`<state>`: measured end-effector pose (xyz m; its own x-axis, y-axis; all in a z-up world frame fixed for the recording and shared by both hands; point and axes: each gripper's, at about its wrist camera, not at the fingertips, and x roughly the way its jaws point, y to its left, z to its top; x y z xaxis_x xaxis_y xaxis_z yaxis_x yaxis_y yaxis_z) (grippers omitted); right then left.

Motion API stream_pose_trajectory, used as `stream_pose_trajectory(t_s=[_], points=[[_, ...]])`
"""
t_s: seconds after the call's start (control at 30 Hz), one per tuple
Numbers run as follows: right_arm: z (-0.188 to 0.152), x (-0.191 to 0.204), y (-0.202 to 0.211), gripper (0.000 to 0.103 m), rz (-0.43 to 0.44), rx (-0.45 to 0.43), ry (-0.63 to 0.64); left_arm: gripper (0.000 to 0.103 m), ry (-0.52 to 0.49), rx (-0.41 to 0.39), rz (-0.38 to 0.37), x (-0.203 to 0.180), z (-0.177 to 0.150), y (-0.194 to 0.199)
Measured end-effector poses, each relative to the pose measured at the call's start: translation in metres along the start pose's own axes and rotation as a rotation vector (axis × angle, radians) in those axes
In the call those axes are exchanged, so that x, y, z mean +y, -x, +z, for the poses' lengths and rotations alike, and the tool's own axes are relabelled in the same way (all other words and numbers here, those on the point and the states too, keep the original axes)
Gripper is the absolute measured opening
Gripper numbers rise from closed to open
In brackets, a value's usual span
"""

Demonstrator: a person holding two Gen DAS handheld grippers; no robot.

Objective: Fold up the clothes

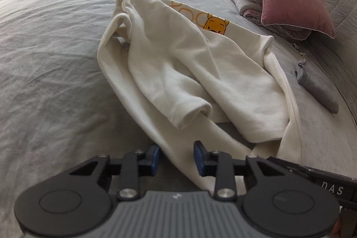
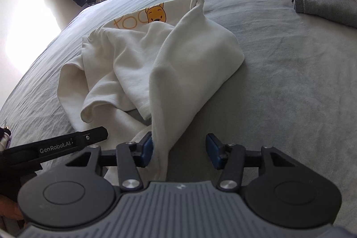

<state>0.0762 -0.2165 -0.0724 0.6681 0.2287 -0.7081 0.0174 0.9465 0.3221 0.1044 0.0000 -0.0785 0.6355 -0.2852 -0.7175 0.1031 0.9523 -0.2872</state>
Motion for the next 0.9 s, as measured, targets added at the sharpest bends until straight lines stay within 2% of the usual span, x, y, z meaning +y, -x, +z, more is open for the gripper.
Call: stream_pose_trajectory(t_s=[0.03,0.1,0.23,0.33,0.5,0.73,0.9], points=[[0.0,0.0,0.0,0.034,0.011,0.003,0.003,0.011,-0.016,-0.004,0.001,-0.003,-0.001,0.0],[0.001,0.001,0.002,0.019,0.031,0.008,0.016,0.005,-0.04,-0.012,0.007,-0.007,-0.003,0.001],[0.002,0.002,0.011,0.013,0.014,-0.015,0.044,0.002,-0.03,-0.022,0.012,-0.006,-0.001,0.007],[0.004,-0.001,0.019,0.011,-0.006,-0.04,0.049,0.002,-0.018,-0.035,0.021,-0.001,0.002,0.017],[0.01,-0.011,0.037,0.011,-0.053,-0.101,0.056,0.002,-0.049,-0.101,0.073,0.007,0.01,0.038],[0.024,-0.037,0.057,0.011,-0.111,-0.168,0.019,0.002,-0.097,-0.183,0.184,0.027,0.022,0.062],[0.031,-0.062,0.066,0.01,-0.149,-0.192,-0.024,0.002,-0.06,-0.225,0.249,0.053,0.031,0.073]])
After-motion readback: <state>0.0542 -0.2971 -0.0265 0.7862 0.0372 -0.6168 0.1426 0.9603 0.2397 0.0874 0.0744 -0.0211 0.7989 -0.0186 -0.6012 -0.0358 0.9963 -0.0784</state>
